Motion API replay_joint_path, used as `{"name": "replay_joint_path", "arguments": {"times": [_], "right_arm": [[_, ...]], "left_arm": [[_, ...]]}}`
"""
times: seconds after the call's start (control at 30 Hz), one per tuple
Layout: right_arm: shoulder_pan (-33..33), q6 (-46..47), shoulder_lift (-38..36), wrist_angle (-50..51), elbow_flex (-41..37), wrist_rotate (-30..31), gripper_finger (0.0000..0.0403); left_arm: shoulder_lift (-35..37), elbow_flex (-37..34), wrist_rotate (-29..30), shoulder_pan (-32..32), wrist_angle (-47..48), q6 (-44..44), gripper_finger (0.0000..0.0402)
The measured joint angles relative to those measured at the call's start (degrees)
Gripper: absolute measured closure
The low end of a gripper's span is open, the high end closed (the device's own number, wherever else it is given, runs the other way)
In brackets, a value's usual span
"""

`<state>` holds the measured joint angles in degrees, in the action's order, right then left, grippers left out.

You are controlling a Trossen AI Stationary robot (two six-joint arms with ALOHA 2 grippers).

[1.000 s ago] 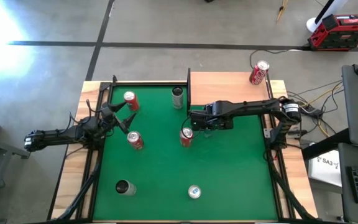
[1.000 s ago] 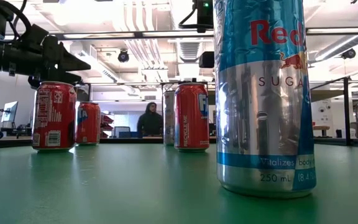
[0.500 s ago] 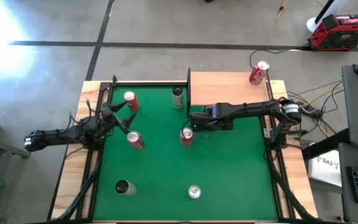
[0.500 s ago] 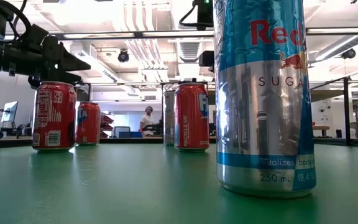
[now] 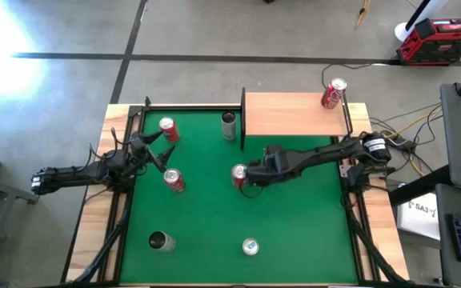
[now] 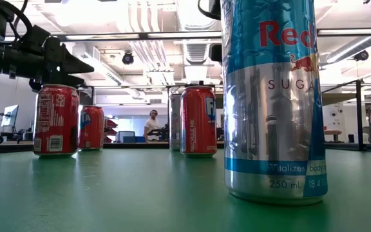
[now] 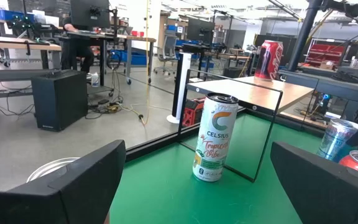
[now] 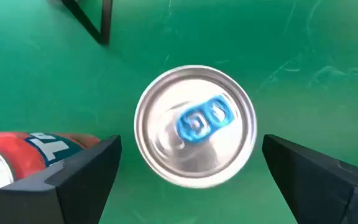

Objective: Place canned beverage on shelf
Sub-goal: Put the top blue soda can on the shelf

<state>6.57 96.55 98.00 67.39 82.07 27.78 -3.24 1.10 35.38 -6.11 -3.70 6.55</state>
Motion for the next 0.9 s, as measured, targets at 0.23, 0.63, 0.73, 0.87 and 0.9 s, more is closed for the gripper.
{"name": "replay_joint_path", "arguments": {"times": [0.23,0.63,0.73,0.87,0.9], "right_arm": [[3.7,7.4,0.1,0.9,-1.7,6.5,0.0021],[4.0,8.9,1.3,-2.2,-5.3,12.8,0.0021],[4.0,9.9,2.8,-2.2,-5.4,14.3,0.0021],[3.9,10.1,4.8,-2.4,-5.4,14.3,0.0021],[3.9,10.2,5.2,-2.4,-5.4,14.3,0.0021]], "left_arm": [[0.0,0.0,0.0,0.0,0.0,0.0,0.0015],[0.0,0.0,0.0,0.0,-0.1,0.0,0.0015],[0.0,0.0,0.0,0.0,-0.1,0.0,0.0015],[0.0,0.0,0.0,0.0,-0.1,0.0,0.0015],[0.0,0.0,0.0,0.0,-0.1,0.0,0.0015]]}}
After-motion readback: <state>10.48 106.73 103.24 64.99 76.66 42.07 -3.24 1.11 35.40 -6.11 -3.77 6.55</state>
